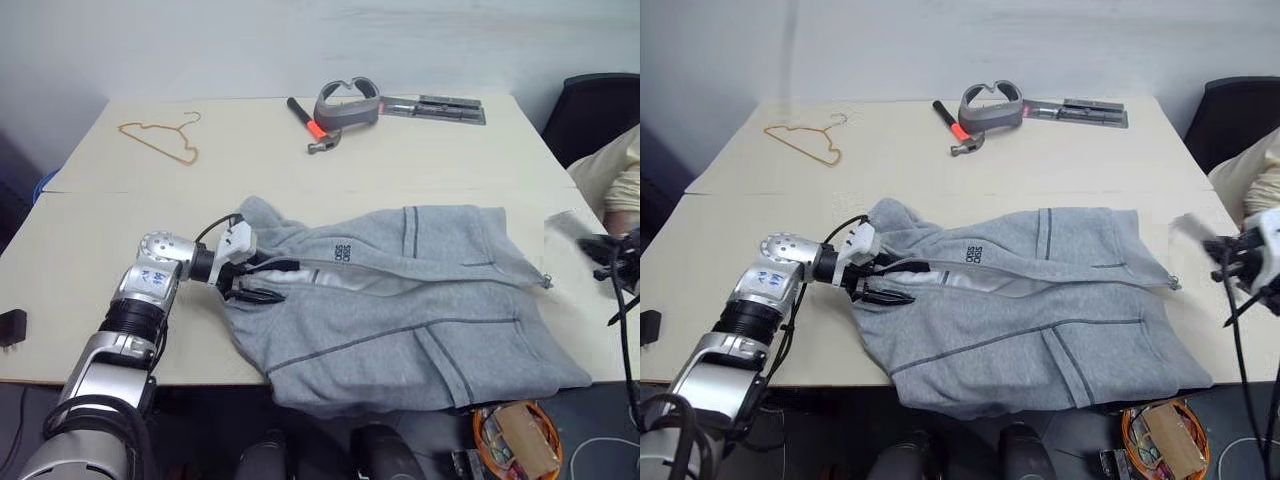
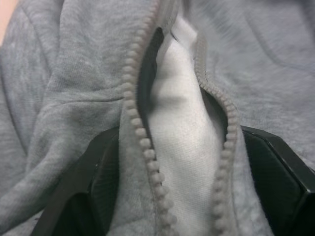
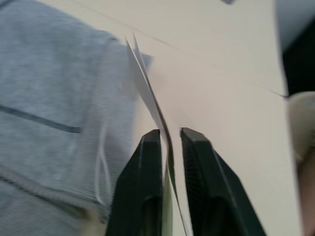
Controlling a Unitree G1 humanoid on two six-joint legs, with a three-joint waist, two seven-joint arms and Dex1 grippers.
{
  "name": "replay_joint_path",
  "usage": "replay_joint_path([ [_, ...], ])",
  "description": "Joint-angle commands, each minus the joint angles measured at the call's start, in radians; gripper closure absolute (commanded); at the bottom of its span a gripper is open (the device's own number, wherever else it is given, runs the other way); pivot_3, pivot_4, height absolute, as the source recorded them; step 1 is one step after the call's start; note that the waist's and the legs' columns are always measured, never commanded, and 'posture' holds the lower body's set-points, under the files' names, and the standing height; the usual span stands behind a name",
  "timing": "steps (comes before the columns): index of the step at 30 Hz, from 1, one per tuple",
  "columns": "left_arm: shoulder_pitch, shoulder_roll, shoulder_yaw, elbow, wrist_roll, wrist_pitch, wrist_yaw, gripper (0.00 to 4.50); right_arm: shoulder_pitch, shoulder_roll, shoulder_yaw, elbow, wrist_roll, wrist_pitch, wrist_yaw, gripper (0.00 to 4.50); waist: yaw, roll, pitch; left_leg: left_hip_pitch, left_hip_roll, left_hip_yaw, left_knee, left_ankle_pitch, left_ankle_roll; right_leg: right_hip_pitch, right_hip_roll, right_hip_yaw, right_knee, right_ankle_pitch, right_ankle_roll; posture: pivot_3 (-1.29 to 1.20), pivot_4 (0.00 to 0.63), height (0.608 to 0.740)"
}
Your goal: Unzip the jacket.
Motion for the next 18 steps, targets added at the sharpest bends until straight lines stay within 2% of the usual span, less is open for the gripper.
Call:
replay_joint_path([
  [1, 0.046, 0.110, 0.071, -0.193, -0.094, 0.153, -0.053, 0.00, 0.025, -0.102, -0.042, -0.037, 0.038, 0.011, 0.131, 2.57, 0.001, 0.000, 0.001, -0.003, 0.000, 0.000, 0.000, 0.000, 0.000, -0.002, 0.000, 0.000, -0.001, 0.000, 0.000, 0.00, 0.150, 0.740],
  [5, 0.060, 0.285, 0.179, -0.297, -0.202, 0.323, -0.107, 0.00, 0.104, -0.226, -0.178, -0.020, 0.119, 0.072, 0.360, 1.22, 0.002, -0.003, 0.005, -0.005, 0.000, 0.000, 0.000, 0.000, 0.001, -0.003, 0.000, 0.000, -0.005, 0.000, 0.001, 0.00, 0.150, 0.740],
  [8, 0.053, 0.403, 0.251, -0.291, -0.257, 0.381, -0.137, 0.00, 0.159, -0.289, -0.284, -0.007, 0.156, 0.132, 0.500, 0.20, 0.001, -0.004, 0.006, -0.006, 0.000, 0.000, 0.000, -0.002, 0.002, -0.003, 0.000, -0.001, -0.006, 0.000, 0.001, 0.00, 0.150, 0.740],
  [9, 0.047, 0.437, 0.273, -0.285, -0.268, 0.389, -0.136, 0.00, 0.191, -0.299, -0.327, -0.014, 0.158, 0.148, 0.547, 0.04, 0.001, -0.005, 0.006, -0.006, 0.000, 0.000, -0.001, -0.002, 0.003, -0.003, -0.001, -0.001, -0.006, 0.000, 0.001, 0.00, 0.150, 0.740],
  [13, 0.055, 0.518, 0.319, -0.260, -0.263, 0.342, -0.119, 0.00, 0.294, -0.301, -0.440, -0.046, 0.151, 0.169, 0.661, 0.04, 0.003, -0.006, 0.007, -0.005, 0.001, -0.001, -0.001, -0.007, 0.005, -0.002, -0.001, -0.001, -0.008, -0.001, 0.000, 0.00, 0.150, 0.740],
  [18, 0.139, 0.527, 0.333, -0.291, -0.245, 0.255, -0.096, 0.00, 0.281, -0.269, -0.430, -0.069, 0.166, 0.178, 0.602, 0.04, 0.000, -0.006, 0.007, -0.005, 0.001, -0.001, -0.002, -0.008, 0.004, -0.004, -0.003, -0.001, -0.008, -0.001, -0.001, 0.00, 0.150, 0.740],
])
